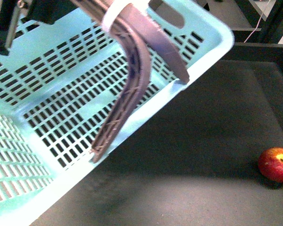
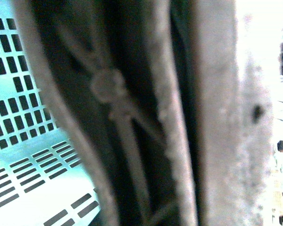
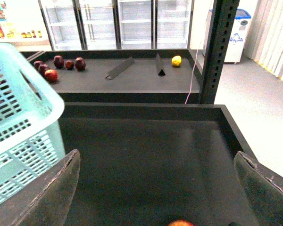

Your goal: Pick apple with right arm and hold basket with left

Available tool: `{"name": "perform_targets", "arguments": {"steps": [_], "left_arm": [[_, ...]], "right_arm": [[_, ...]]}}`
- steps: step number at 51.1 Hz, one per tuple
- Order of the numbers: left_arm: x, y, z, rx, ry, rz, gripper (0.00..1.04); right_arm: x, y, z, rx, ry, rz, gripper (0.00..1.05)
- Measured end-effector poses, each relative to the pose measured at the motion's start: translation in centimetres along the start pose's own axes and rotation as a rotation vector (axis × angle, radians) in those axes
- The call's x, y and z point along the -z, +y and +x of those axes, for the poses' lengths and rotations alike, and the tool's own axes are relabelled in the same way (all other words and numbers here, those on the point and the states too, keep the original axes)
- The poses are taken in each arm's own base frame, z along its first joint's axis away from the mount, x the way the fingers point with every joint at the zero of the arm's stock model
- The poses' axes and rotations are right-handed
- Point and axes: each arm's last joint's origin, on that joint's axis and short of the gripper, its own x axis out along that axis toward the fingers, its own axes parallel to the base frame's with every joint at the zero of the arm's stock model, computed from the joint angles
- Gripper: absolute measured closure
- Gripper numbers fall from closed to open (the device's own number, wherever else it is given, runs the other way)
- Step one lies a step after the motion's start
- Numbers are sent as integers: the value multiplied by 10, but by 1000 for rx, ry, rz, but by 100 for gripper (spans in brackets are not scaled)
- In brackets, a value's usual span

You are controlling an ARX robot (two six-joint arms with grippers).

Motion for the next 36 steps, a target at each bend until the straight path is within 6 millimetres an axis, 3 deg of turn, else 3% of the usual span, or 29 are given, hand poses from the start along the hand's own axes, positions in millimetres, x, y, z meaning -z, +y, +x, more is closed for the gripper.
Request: {"name": "perform_targets", "arguments": {"steps": [8,17,36], "left_arm": [[20,-21,4,48,58,38,90],[37,-31,3,72,111,92,90],[39,-33,3,80,118,110,90]], "right_arm": [[0,0,0,0,0,0,9],[0,0,0,0,0,0,9],[0,0,0,0,0,0,9]]}}
